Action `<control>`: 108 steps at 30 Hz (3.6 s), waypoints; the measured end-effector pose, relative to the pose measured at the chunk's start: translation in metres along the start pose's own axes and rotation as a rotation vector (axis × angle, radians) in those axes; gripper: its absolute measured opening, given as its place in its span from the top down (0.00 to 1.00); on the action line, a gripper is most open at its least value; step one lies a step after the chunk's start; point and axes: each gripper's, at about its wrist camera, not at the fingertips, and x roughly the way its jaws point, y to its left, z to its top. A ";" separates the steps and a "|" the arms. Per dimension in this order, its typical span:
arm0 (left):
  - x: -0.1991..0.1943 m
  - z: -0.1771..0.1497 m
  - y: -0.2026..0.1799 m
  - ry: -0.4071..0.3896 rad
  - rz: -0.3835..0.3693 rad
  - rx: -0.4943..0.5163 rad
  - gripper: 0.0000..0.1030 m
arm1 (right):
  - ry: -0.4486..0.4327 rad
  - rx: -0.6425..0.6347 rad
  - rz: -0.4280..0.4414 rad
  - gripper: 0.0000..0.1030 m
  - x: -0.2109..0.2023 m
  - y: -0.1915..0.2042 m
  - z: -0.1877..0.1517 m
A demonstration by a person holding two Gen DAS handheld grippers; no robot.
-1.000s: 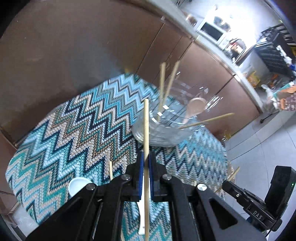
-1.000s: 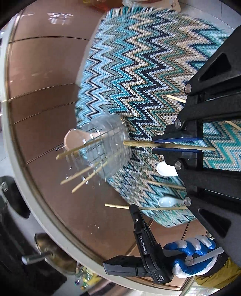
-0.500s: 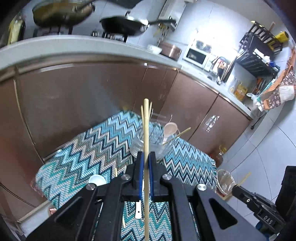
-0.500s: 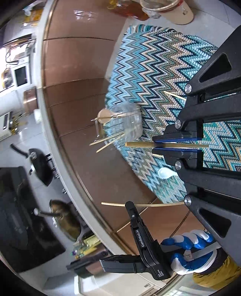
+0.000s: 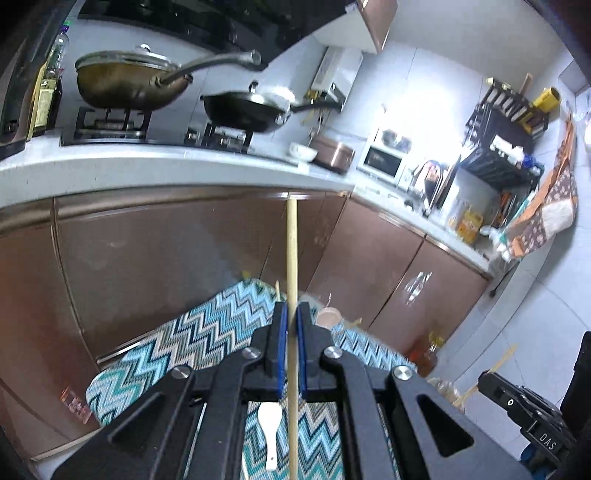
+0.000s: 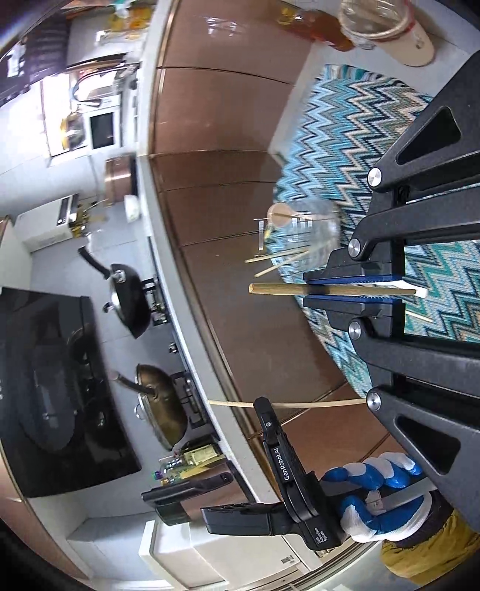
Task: Organize utensils
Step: 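Lift both held chopsticks and carry them toward the wire holder, then lower both chopsticks into the wire holder and open both tools, then pull both tools back from the holder above the remaining utensils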
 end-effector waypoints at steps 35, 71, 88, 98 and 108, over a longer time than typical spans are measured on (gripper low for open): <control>0.261 -0.020 -0.040 -0.269 0.081 0.039 0.93 | -0.070 -0.110 -0.097 0.95 0.222 -0.091 0.041; -0.014 -0.083 -0.012 -0.123 0.241 0.076 0.63 | -0.092 -0.079 -0.105 0.75 0.015 -0.013 -0.054; -0.076 -0.115 -0.009 -0.143 0.248 0.066 0.55 | -0.102 -0.028 -0.125 0.75 -0.036 -0.007 -0.103; -0.098 -0.123 0.003 -0.147 0.241 0.049 0.52 | -0.140 -0.033 -0.151 0.75 -0.063 0.005 -0.108; -0.115 -0.124 0.006 -0.175 0.241 0.044 0.52 | -0.173 -0.050 -0.165 0.75 -0.081 0.014 -0.105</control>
